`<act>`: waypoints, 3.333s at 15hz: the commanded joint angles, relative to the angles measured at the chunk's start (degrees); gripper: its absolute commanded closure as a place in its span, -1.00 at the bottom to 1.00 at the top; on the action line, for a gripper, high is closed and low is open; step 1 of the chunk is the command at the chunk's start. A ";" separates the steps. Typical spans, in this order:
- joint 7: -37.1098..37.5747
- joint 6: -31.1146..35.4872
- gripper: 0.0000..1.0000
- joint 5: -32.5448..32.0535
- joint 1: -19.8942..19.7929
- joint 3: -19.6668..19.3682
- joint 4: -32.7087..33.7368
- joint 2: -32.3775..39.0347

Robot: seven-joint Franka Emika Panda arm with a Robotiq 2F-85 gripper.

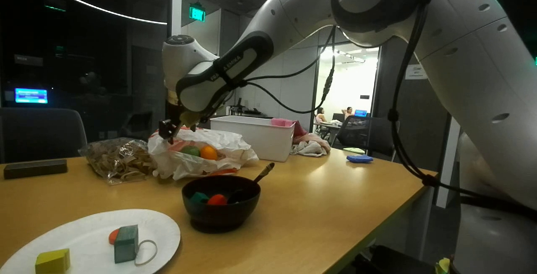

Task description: Pick the orange and green toy fruits and put them inside the plastic bag

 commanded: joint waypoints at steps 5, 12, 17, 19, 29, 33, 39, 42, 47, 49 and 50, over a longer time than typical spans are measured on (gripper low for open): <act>-10.30 0.96 -1.00 12.72 -1.57 6.88 -13.45 -12.09; -19.85 -0.78 -1.00 15.85 -2.61 8.17 -18.74 -12.06; -23.44 0.53 -1.00 13.26 -2.91 7.51 -17.91 -8.36; -26.13 1.53 -1.00 14.43 -3.78 7.97 -17.88 -7.85; -29.60 8.62 0.71 13.70 -5.43 6.80 -18.65 -7.83; -28.87 7.24 0.96 13.85 -4.98 6.83 -18.82 -8.99; -26.49 7.59 0.83 6.45 -1.72 6.07 -18.53 -16.14; -24.84 8.56 0.85 2.64 -1.31 6.85 -17.84 -19.39; -26.57 6.27 0.82 5.35 -3.23 8.16 -19.60 -18.64; -28.45 6.55 0.85 9.18 -4.19 8.73 -21.25 -17.31; -28.94 7.09 0.85 11.09 -4.50 8.90 -21.68 -16.24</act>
